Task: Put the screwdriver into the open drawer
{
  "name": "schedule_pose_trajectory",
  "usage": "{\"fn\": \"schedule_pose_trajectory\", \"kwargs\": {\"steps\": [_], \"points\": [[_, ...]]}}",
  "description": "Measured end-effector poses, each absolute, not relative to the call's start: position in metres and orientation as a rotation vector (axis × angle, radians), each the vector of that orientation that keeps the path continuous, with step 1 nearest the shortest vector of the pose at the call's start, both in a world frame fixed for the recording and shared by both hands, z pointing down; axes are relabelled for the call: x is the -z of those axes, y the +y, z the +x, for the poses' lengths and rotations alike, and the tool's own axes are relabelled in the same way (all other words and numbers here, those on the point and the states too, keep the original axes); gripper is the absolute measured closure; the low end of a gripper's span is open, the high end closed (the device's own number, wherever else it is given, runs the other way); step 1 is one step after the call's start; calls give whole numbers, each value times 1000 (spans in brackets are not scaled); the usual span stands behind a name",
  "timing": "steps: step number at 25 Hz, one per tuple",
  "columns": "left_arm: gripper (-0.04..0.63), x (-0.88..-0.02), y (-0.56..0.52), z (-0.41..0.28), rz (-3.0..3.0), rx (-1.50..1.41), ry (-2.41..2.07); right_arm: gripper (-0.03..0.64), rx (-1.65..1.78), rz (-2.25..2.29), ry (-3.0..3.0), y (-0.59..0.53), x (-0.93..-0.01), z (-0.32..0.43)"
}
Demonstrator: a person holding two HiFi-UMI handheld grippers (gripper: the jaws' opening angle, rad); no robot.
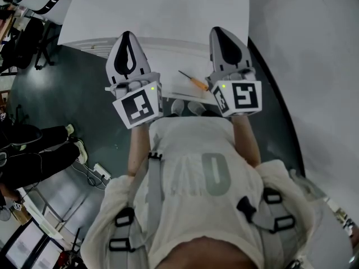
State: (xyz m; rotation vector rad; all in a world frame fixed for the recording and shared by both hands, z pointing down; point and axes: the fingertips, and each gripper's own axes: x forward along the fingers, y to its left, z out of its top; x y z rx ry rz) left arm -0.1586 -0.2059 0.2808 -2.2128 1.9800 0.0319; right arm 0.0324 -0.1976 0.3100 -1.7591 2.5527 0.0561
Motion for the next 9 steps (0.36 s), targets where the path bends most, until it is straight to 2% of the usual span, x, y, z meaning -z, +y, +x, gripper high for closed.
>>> {"fn": "schedule_pose_trajectory", "kwargs": {"steps": [9], "points": [[589, -282, -207, -165, -2198, 19, 1986, 612, -91, -1756, 2567, -200, -301, 32]]}}
